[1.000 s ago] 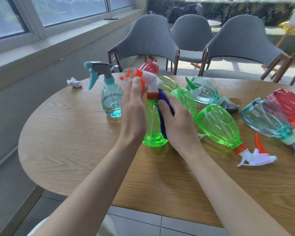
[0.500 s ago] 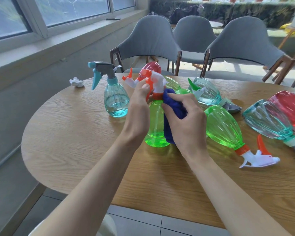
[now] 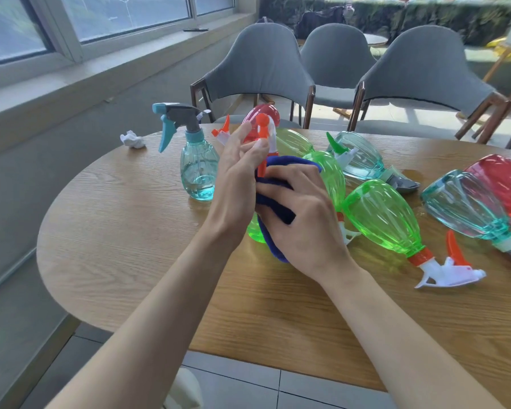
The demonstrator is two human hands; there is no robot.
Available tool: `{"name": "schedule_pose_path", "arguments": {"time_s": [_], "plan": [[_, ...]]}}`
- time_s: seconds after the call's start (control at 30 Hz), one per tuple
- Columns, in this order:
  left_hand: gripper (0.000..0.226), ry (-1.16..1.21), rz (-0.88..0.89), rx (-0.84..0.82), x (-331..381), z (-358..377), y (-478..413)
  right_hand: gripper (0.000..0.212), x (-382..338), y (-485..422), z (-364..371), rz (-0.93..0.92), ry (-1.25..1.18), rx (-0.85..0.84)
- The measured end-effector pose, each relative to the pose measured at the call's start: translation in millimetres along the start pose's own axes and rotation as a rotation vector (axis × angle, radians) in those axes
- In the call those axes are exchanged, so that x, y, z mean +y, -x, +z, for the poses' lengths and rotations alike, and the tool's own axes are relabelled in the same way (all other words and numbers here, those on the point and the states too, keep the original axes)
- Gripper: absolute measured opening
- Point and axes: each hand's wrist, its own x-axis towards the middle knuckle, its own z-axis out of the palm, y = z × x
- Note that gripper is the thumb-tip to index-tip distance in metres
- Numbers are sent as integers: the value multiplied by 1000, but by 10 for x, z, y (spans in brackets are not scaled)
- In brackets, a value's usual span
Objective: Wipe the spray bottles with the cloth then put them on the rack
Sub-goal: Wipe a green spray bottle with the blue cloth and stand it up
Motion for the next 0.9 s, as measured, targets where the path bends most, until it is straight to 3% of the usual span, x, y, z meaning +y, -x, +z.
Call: {"name": "schedule_pose_path", "arguments": {"time_s": [0.13, 0.37, 0.63, 0.9], "plan": [[59, -40, 4, 3, 51, 51, 19, 27, 21, -30, -62, 101, 7, 34], [60, -90, 47, 10, 16, 94, -21, 23, -10, -63, -34, 334, -119, 136], [57, -115, 80, 64, -35, 55, -28, 17, -57, -15, 92, 77, -40, 25], [51, -131, 116, 79, -79, 29, -35, 24, 39, -94, -72, 429, -233, 45]]}}
